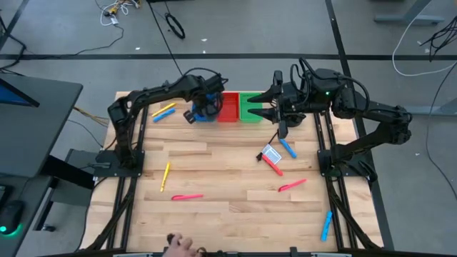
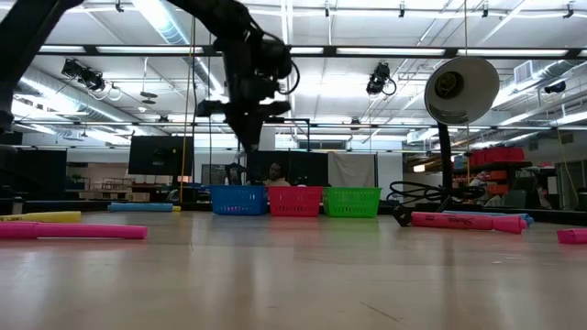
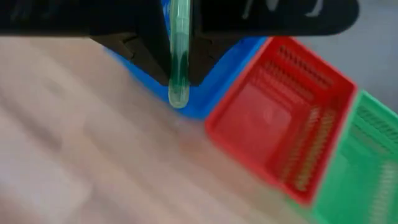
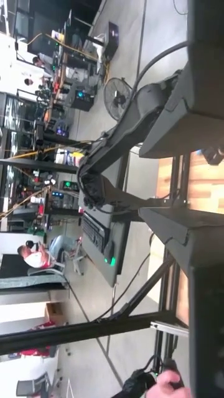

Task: Pick & Place Markers
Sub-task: Put the green pen into the blue bin, then put the top left blue highlighter into the green bin

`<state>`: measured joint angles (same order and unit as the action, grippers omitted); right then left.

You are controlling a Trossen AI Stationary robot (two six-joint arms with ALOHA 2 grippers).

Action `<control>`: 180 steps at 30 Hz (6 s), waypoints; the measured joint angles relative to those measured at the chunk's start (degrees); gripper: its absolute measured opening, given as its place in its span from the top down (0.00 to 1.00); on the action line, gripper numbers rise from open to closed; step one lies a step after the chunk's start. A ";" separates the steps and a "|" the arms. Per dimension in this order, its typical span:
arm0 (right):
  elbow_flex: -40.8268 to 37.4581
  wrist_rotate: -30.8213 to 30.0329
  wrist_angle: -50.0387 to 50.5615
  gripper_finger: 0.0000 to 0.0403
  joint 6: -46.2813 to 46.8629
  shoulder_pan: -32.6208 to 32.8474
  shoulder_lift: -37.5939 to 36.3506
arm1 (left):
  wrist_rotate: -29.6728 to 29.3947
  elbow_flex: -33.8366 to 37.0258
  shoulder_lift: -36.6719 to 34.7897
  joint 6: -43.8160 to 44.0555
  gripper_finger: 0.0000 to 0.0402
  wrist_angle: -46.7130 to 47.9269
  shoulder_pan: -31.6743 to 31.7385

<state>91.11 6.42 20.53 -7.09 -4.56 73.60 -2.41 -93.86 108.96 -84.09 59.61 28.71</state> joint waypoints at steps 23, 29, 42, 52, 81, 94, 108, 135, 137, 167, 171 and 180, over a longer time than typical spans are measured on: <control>0.00 0.00 0.04 0.65 -2.40 -0.02 0.04 | -2.04 0.00 10.35 -17.58 0.91 -8.58 8.64; -0.02 -0.02 2.89 0.65 -2.43 -0.02 0.04 | -0.52 0.00 10.43 -18.30 0.91 -9.17 7.96; -0.04 0.00 3.13 0.65 -2.43 0.00 0.31 | 1.66 -0.02 10.43 -18.09 0.80 -6.99 7.50; -0.04 0.00 3.34 0.65 -2.43 -0.02 0.31 | 3.77 0.00 10.41 -15.13 0.61 -7.03 7.78; -0.03 0.00 3.54 0.65 -3.95 0.00 0.32 | 12.72 -0.01 10.35 23.60 0.59 -7.01 9.24; -0.04 -0.01 3.52 0.65 -3.96 -0.02 0.31 | 21.84 0.00 4.16 37.35 0.59 -9.42 13.80; -0.04 -4.46 3.46 0.65 -2.45 -0.07 0.31 | 31.30 0.00 -8.17 59.09 0.59 -12.66 15.46; -0.02 -4.48 3.94 0.36 12.94 -1.79 0.31 | 39.95 0.00 -30.69 85.34 0.59 -30.14 8.30; -0.02 -4.47 4.64 0.31 12.70 -1.79 0.31 | 38.00 0.00 -31.90 86.89 0.59 -31.37 6.67; -0.02 3.69 5.34 0.21 15.58 -0.02 0.28 | 0.35 0.00 -34.27 98.27 0.59 -34.33 -27.24; -0.02 3.67 5.33 0.21 15.65 -0.04 0.28 | -4.22 -0.02 -34.76 98.47 0.59 -32.89 -29.70; -0.02 3.58 5.31 0.21 15.15 -0.04 0.28 | -5.32 0.00 -34.39 98.66 0.59 -27.11 -30.64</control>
<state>91.09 10.00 25.85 8.05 -4.60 73.89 -7.73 -93.86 74.57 14.57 32.50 -1.94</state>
